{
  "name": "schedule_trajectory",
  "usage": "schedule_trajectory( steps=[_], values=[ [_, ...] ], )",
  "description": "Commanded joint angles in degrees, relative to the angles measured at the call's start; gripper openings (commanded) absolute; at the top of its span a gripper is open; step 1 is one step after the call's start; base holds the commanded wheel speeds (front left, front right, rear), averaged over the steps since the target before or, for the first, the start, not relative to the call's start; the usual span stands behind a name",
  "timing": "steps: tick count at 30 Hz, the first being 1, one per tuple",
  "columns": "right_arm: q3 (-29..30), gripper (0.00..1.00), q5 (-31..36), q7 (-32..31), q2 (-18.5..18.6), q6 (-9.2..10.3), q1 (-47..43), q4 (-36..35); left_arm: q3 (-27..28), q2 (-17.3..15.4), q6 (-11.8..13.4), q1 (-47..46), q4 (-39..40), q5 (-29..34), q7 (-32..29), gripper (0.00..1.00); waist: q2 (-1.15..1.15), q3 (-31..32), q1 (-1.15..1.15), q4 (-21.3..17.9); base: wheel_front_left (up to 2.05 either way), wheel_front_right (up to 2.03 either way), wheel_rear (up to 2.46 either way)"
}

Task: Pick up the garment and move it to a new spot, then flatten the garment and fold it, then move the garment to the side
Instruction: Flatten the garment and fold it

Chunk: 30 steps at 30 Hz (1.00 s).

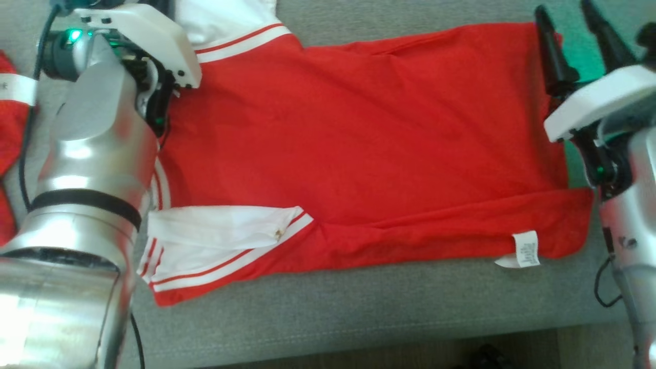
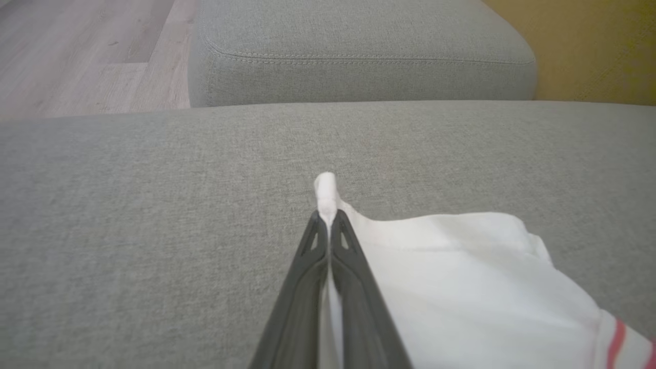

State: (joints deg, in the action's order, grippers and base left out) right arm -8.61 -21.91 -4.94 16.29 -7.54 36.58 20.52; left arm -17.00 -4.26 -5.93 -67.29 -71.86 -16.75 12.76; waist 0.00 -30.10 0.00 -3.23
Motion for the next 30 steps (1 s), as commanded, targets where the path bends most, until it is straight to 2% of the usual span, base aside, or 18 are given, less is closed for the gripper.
schedule_trajectory(
  steps=[1,6,10,11,12,13,14,15,16,22,30],
  values=[
    [-1.8,1.0,-1.0,-1.2,1.1,0.05,0.3,0.8,0.3,-1.5,-0.1,-2.2,1.4,-0.2,0.7,0.0,0.0,0.1,0.0,0.7,0.0,0.0,0.0],
    [-6.8,1.0,-4.4,-5.3,2.8,0.05,2.4,8.0,-0.2,-0.8,-0.6,-2.0,1.3,-0.9,1.5,0.0,0.0,0.4,0.0,1.6,0.0,0.0,0.0],
    [-8.3,1.0,-6.1,-6.5,3.7,0.05,2.2,9.8,-0.3,-0.7,-0.7,-1.8,1.4,-1.3,1.9,0.0,0.0,0.6,0.0,1.7,0.0,0.0,0.0],
    [-8.3,0.95,-6.2,-7.1,3.9,0.05,2.0,10.3,-0.3,-0.8,-0.7,-1.8,1.4,-1.3,1.9,0.0,0.0,0.6,0.0,1.8,0.0,0.0,0.0],
    [-8.4,0.94,-6.3,-7.3,4.1,0.05,1.9,10.4,-0.3,-0.8,-0.8,-1.8,1.4,-1.4,2.0,0.0,0.0,0.7,0.0,1.9,0.0,0.0,0.0],
    [-8.4,0.75,-6.8,-7.6,4.0,0.05,1.8,10.3,-0.3,-0.8,-0.8,-1.8,1.4,-1.6,2.0,0.0,0.0,0.7,0.0,1.9,0.0,0.0,0.0],
    [-8.5,0.46,-7.0,-8.0,4.1,0.05,1.6,10.2,-0.3,-0.9,-0.8,-1.8,1.5,-1.6,2.1,0.0,0.0,0.8,0.0,1.9,0.0,0.0,0.0],
    [-8.4,0.05,-7.1,-8.2,4.2,0.05,1.5,10.1,-0.3,-1.0,-0.8,-1.9,1.6,-1.7,2.1,0.0,0.0,0.7,0.0,2.0,0.0,0.0,0.0],
    [-8.3,0.0,-7.4,-8.4,4.2,0.05,1.4,9.9,-0.3,-1.1,-0.8,-1.9,1.7,-1.8,2.1,0.0,0.0,0.8,0.0,2.0,0.0,0.0,0.0],
    [-6.7,0.0,-7.3,-3.5,4.2,0.05,2.3,7.3,0.2,-1.6,-0.6,-1.7,3.8,-2.2,2.2,0.0,0.0,1.3,0.0,2.1,0.0,0.0,0.0],
    [-4.8,0.0,-6.7,2.6,5.3,0.05,3.4,4.7,3.1,-3.3,0.1,2.1,15.0,-2.7,2.2,0.0,0.0,2.7,0.0,2.7,0.0,0.0,0.0]
  ],
)
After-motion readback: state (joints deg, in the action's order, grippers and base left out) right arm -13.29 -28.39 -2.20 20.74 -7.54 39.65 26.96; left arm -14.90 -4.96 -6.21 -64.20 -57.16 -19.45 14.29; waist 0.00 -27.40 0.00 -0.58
